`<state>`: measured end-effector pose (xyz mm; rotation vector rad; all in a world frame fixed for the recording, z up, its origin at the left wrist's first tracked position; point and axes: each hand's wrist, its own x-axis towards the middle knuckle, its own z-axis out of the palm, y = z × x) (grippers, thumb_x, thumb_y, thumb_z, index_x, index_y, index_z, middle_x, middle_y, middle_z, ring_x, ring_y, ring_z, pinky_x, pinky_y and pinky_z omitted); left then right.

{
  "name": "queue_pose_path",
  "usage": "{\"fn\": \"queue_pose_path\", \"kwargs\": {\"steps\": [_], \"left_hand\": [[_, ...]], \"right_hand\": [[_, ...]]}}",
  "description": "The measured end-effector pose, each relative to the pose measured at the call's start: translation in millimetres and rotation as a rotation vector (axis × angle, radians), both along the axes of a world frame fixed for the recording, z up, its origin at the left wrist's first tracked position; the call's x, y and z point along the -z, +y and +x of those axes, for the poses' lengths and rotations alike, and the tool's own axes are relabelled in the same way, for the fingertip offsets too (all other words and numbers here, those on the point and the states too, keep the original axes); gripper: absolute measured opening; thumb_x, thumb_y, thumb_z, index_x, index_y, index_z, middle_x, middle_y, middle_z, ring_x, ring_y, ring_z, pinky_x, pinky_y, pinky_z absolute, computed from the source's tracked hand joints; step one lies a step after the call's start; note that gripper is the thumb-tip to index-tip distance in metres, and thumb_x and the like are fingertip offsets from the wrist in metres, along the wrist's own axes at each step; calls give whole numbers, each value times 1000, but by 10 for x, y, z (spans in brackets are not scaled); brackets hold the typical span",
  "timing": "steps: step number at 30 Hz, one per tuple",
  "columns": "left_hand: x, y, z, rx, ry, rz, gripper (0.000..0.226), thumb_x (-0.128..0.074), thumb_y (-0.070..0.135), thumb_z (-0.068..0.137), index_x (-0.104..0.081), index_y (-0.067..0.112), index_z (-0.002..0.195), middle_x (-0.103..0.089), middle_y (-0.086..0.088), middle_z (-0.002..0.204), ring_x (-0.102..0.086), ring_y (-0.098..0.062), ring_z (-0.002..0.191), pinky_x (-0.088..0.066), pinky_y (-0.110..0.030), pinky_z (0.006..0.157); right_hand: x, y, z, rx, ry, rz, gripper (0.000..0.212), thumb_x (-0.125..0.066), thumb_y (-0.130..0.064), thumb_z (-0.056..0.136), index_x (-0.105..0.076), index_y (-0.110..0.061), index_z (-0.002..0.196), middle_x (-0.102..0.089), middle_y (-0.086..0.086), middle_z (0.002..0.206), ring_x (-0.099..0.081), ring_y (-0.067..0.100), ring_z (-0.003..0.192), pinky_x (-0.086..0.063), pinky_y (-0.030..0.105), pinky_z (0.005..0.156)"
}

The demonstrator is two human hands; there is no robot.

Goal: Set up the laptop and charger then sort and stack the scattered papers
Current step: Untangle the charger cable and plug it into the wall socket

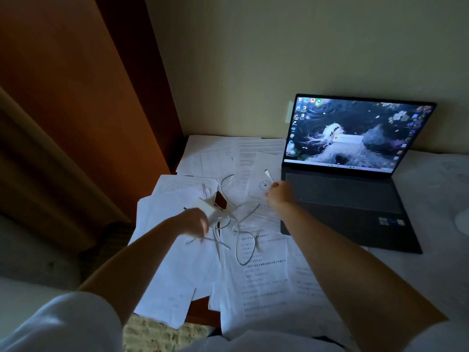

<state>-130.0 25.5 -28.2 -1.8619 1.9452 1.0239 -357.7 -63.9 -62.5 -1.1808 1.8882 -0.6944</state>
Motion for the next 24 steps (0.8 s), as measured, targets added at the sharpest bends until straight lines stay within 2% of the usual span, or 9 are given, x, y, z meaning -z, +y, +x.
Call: {"fn": "queue_pose_path", "kwargs": {"steps": [2,4,9,12,14,16,18,21,24], "left_hand": [[67,-56,-52,-41,-9,-286,31,-69,6,80,-68,17,109,-63,-2,116,-56,-14,103,-46,-23,85],[142,-107,-128,29,-41,-388,43,-69,9,79,-63,23,119,-55,-2,124,-51,-19,113,-48,-30,91],[339,-176,-234,390,-396,-366,31,-59,40,90,-66,21,114,-34,-6,143,-29,-27,133,-33,-44,108],[454,-173,-196,459,-454,-335,38,-44,45,97,-65,21,117,-24,-2,152,-17,-28,140,-23,-53,111],[466,-185,-166,275,-239,-371,33,-43,37,97,-65,18,112,-33,-1,145,-25,-28,137,-28,-47,108],[406,-261,-140,-113,119,-485,28,-44,26,93,-65,9,98,-47,-7,131,-43,-31,125,-38,-37,99],[317,-377,-72,-420,359,-547,25,-47,13,93,-65,-1,102,-54,-13,128,-51,-30,117,-38,-26,93],[161,-447,20,-638,556,-583,23,-52,9,91,-65,-1,107,-60,-13,114,-54,-25,101,-39,-24,82],[84,-457,18,-752,646,-581,22,-54,16,89,-59,0,75,-58,-11,82,-51,-22,77,-37,-25,62]], "right_hand": [[10,72,-5,-49,-23,67,33,-38,-15,94,-60,2,112,-67,22,102,-60,29,86,-47,36,70],[-58,181,-16,-99,12,75,29,-39,-13,93,-62,1,104,-62,17,93,-53,25,81,-41,34,69],[-65,277,-65,-49,46,9,31,-41,-27,100,-59,-2,102,-57,11,88,-54,25,82,-41,34,71],[-82,258,-58,-22,32,-24,30,-43,-36,98,-55,-9,91,-56,9,83,-53,25,79,-40,32,69],[-120,245,-9,-37,25,-42,32,-46,-40,96,-51,-10,86,-54,5,76,-51,23,73,-35,30,64],[-130,238,60,-67,-4,-41,36,-50,-46,93,-51,-10,87,-50,0,71,-50,21,70,-35,29,62],[-132,231,129,-129,18,4,38,-55,-48,89,-51,-11,88,-49,-1,72,-51,20,71,-37,28,63],[-126,225,169,-240,192,99,33,-55,-36,90,-57,-5,100,-58,10,88,-58,26,84,-40,27,66],[-167,224,139,-204,329,180,34,-56,-23,89,-56,0,114,-63,15,109,-61,29,95,-44,28,70]]}}
